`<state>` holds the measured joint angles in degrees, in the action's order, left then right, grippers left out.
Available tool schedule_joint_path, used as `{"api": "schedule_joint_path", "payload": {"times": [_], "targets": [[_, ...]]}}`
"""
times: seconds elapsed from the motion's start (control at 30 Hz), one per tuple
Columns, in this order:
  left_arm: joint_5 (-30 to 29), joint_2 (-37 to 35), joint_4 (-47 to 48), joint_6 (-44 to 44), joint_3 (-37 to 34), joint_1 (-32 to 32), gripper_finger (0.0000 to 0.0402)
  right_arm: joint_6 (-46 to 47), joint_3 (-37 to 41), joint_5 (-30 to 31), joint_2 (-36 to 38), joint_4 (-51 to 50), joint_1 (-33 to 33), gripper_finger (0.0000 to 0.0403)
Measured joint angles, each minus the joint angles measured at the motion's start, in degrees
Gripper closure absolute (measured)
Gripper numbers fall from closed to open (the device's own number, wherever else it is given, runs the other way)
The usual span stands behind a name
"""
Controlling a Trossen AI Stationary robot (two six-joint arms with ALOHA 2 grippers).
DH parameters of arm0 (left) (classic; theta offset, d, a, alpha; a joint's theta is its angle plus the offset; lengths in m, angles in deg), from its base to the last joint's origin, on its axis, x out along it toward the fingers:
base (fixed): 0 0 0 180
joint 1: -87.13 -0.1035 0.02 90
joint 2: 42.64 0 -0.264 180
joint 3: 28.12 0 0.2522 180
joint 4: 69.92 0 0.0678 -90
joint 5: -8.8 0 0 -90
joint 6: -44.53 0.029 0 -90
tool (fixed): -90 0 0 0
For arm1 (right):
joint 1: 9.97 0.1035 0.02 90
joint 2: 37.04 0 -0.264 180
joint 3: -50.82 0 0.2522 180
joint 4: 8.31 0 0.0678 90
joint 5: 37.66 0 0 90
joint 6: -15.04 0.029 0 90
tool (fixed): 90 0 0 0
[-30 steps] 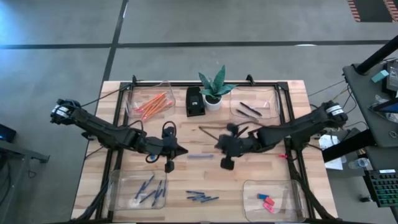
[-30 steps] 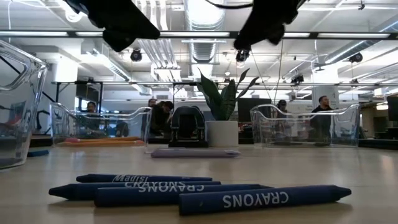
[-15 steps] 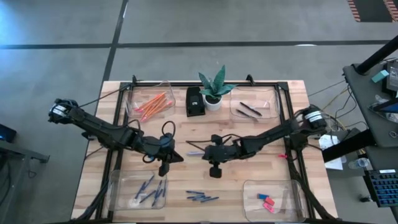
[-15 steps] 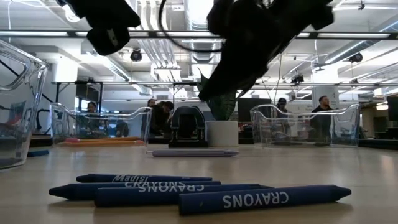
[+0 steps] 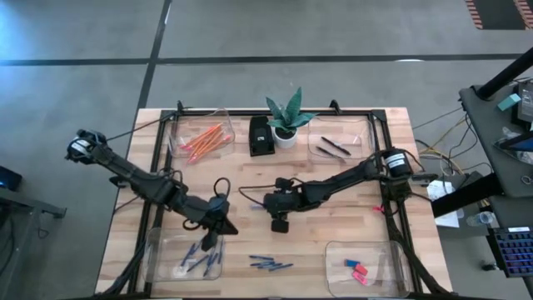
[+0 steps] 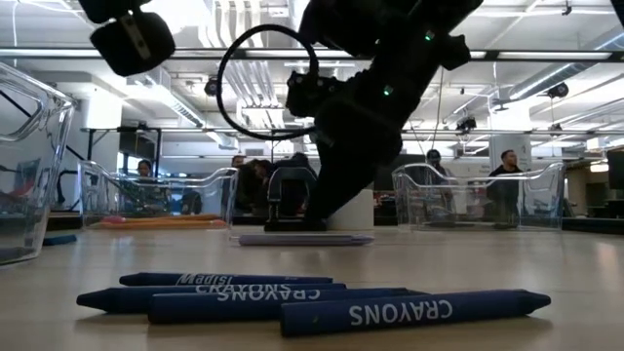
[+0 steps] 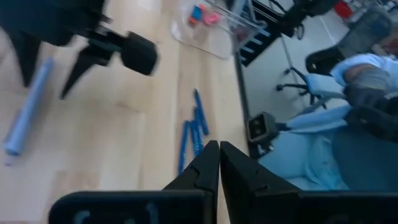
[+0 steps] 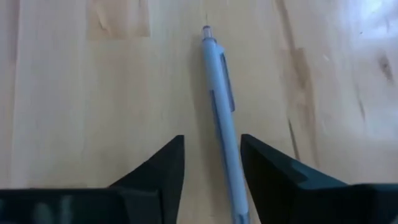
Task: Sort crayons/erasers/pens/pencils in bins
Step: Put the blue pen into the top right transparent bin
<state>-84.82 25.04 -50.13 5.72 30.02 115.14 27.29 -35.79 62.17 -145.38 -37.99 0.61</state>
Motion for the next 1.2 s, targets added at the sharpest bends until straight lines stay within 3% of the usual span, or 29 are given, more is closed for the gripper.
{"api": "schedule_joint_path", "payload": {"times": [0.33, 0.47, 0.83, 1.2], "targets": [[-0.13, 0.00, -2.06, -1.42, 0.02, 1.72, 0.0402, 0.36, 0.08, -0.04, -2.55, 0.50, -2.76, 0.0258], [-0.15, 0.00, -2.12, -1.44, 0.02, 1.72, 0.0402, 0.65, -0.05, -4.91, -3.65, 0.63, -3.81, 0.0272], [-0.26, 0.00, -2.17, -1.44, 0.02, 1.72, 0.0402, 0.65, 0.10, -6.97, -3.74, -0.14, -4.60, 0.0379], [-0.33, 0.00, -2.34, -2.95, 0.02, 1.72, 0.0402, -1.93, 1.77, -2.71, 2.05, -3.78, -4.99, 0.0378]]}}
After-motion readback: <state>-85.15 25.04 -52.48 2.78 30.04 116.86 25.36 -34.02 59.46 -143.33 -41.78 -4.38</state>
